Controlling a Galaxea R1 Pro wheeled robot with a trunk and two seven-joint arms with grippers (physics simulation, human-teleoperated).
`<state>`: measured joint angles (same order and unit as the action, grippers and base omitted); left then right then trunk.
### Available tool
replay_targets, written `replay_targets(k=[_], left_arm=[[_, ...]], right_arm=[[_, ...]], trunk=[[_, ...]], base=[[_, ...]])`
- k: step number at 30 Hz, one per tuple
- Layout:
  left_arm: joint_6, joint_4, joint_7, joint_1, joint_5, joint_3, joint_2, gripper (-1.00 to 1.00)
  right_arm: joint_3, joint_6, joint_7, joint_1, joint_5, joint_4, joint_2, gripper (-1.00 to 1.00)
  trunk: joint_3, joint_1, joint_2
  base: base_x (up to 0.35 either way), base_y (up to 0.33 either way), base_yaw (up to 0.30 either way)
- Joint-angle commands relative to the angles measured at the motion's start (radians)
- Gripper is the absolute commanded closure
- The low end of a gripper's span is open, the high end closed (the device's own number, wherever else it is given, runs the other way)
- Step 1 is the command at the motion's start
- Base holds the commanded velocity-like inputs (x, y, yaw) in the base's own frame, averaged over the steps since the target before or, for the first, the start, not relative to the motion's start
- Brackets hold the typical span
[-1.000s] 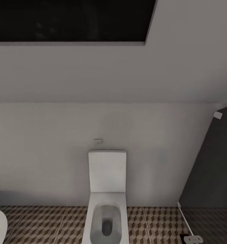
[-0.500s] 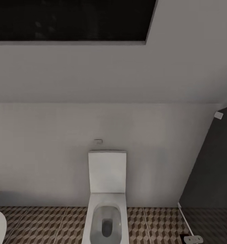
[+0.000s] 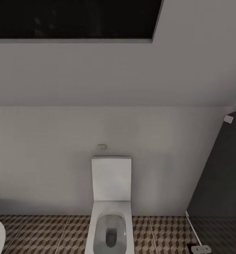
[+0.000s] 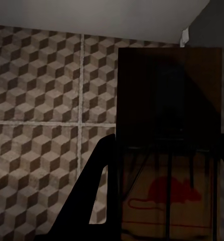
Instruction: Take the four mousetraps from the cabinet in the bathroom and place them on the bathroom floor. Make sure all four end up on the same floor surface, and ensure that at least two of them are either under or directly next to the same bathroom sink.
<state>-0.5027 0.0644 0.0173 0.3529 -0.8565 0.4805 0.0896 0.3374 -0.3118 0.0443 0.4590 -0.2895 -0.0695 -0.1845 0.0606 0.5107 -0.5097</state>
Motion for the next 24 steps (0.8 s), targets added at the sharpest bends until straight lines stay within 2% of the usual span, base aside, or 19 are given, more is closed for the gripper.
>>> replay_targets(k=[1, 11, 18, 21, 24], left_arm=[[-0.003, 0.003, 0.001, 0.001, -0.006, 0.007, -0.001, 1.00], [0.001, 0.003, -0.003, 0.001, -0.009, 0.000, 0.001, 1.00], [0.003, -0.006, -0.011, 0.002, -0.012, -0.006, 0.016, 1.00], [0.006, -0.061, -0.038, 0.004, -0.011, -0.009, 0.022, 1.00], [0.034, -0.164, -0.118, 0.005, -0.007, -0.009, 0.030, 1.00]], right_arm=[[0.008, -0.006, 0.005, 0.002, -0.011, -0.004, 0.000, 1.00], [0.007, -0.007, 0.004, 0.001, -0.017, -0.004, 0.000, 1.00], [0.005, -0.008, 0.002, 0.002, -0.019, -0.003, -0.001, 1.00], [0.004, -0.009, -0.005, 0.002, -0.019, 0.012, -0.002, 1.00], [0.003, -0.009, -0.010, 0.001, -0.020, 0.075, -0.004, 1.00]], trunk=[[0.005, 0.004, -0.009], [0.037, 0.043, -0.079], [0.059, 0.070, -0.128], [0.068, 0.081, -0.149], [0.077, 0.093, -0.170]], base=[[0.000, 0.000, 0.000], [0.000, 0.000, 0.000], [0.000, 0.000, 0.000], [0.000, 0.000, 0.000], [0.000, 0.000, 0.000]])
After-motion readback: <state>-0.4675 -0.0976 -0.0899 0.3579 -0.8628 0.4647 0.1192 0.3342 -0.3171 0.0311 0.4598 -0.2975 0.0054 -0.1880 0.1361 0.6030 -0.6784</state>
